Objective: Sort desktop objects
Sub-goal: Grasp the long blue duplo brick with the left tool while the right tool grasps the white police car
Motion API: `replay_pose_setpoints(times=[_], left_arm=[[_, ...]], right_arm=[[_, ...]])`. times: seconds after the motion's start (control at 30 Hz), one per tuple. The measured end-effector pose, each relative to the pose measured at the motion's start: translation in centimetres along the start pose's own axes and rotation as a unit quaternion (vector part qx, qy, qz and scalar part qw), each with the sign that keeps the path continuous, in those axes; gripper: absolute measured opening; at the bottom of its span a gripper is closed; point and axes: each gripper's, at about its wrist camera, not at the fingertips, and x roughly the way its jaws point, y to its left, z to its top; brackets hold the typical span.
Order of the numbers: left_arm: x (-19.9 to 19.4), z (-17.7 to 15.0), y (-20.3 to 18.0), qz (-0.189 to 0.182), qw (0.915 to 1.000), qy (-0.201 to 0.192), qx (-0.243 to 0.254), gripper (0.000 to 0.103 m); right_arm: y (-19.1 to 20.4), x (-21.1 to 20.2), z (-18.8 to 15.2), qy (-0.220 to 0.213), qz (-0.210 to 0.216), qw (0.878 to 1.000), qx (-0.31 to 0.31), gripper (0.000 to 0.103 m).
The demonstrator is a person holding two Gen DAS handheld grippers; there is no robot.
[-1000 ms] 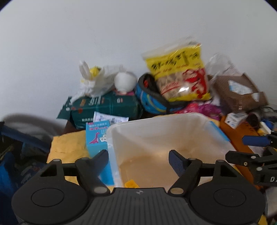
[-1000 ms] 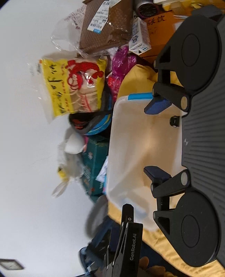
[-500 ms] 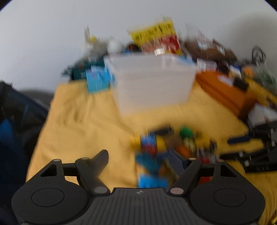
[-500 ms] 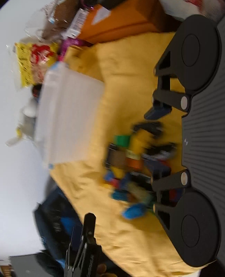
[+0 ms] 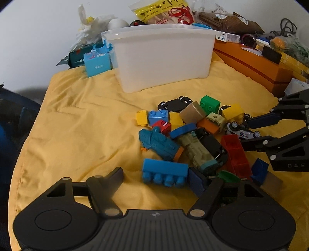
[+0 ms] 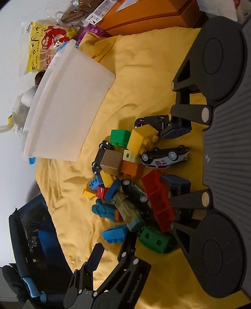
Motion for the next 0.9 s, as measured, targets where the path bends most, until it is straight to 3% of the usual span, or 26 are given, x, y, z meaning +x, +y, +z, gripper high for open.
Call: replay_pose_setpoints(times=[0.07,0.13,0.23,0.53,0.77,0.87,0.9], left_arm=[[0.4,0.0,-0.2,-0.005,1.0,0.006,0.005,0.068],[0.7,0.0,-0.1,-0.009,0.9999,0.009,0.0,0.063],[0.7,-0.1,0.1,-0.018,0.9998,0.008,-0.005,0.053],[-1.8,0.5,1.4,-0.018,0.9989,-0.018,-0.039,0.053],[-4.9,3.9,2.3,-0.031,0.9942,-0.067,-0.078,0.053],[-5.1,4.8,2.2,-0.032,0.994,-0.08,-0.067,0.053],[-5.1,5.0,2.2,-0.029,0.9942,-0.082,-0.063,0.053]], right_arm=[[-0.1,0.6,0.1,0.008,0.004,1.0,0.003,0.04],[-0.3,0.9,0.1,0.016,0.014,1.0,0.01,0.03],[-0.6,0.9,0.0,0.019,0.023,0.999,0.027,0.027],[-2.8,-1.9,-0.8,-0.007,0.035,0.994,0.103,0.023],[-4.8,-5.3,0.6,-0.052,0.035,0.987,0.145,0.021],[-4.8,-4.7,1.1,-0.032,0.024,0.991,0.124,0.025],[-4.7,-4.2,1.0,-0.022,0.019,0.992,0.122,0.044]])
